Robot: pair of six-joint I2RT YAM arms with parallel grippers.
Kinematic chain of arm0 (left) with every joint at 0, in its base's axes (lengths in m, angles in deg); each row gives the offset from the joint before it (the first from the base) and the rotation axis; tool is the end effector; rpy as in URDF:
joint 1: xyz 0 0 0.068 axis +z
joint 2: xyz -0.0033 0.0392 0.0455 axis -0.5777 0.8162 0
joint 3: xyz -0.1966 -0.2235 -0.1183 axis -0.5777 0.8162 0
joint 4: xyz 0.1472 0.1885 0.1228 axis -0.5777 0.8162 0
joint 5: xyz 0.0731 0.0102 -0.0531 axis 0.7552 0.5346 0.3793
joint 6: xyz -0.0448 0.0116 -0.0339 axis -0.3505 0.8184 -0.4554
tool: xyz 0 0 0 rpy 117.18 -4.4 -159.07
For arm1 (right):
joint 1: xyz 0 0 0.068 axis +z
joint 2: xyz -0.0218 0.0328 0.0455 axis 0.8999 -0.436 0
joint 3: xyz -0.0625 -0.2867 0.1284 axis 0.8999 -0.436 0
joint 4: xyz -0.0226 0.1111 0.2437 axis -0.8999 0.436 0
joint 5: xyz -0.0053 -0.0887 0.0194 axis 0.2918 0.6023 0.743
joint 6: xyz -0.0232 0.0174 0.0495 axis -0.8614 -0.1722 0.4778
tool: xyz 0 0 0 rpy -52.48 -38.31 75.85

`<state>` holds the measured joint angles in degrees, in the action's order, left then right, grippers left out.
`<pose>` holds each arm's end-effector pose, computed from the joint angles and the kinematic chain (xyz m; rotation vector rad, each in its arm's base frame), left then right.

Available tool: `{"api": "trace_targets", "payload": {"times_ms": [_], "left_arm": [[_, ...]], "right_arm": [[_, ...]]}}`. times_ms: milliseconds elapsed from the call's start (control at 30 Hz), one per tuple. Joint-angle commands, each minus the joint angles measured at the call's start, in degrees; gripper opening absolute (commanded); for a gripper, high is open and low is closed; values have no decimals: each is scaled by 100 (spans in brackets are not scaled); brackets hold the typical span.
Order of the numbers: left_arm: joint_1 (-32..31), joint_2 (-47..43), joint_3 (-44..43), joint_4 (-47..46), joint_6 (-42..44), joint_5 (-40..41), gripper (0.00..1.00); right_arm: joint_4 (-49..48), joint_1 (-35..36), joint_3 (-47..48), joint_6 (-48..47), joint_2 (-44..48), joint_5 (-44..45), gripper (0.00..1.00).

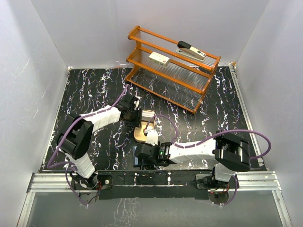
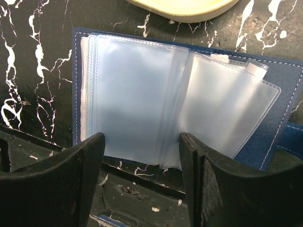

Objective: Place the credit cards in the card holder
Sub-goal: Move the storage box to the center of the board.

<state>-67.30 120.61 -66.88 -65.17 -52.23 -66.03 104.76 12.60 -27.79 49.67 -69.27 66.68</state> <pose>0.3063 -0.1961 0.2158 0.2651 2.6067 -0.4736 0.0881 0.3072 0.2062 -0.2034 2.5924 0.3884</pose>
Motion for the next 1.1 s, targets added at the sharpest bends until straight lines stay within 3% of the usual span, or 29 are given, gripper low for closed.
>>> {"api": "trace_targets", "payload": {"times_ms": [0,233,433,767,933,1067], "left_arm": [[-11,-243,-325,257,-94,26,42],[-14,-984,-474,816,-571,506,52],[-7,-1835,-104,1064,-1110,509,56],[-15,-3633,1805,457,-2120,-1267,65],[-17,-4361,2677,332,-2499,-1377,68],[-18,-4439,3221,-58,-2793,-1661,68]], "right_arm": [[239,59,226,176,-27,191,62],[222,59,132,251,139,280,61],[126,59,28,300,293,307,61],[-21,59,-222,419,598,430,59],[114,59,-235,500,538,484,59],[154,59,-284,495,632,554,57]]}}
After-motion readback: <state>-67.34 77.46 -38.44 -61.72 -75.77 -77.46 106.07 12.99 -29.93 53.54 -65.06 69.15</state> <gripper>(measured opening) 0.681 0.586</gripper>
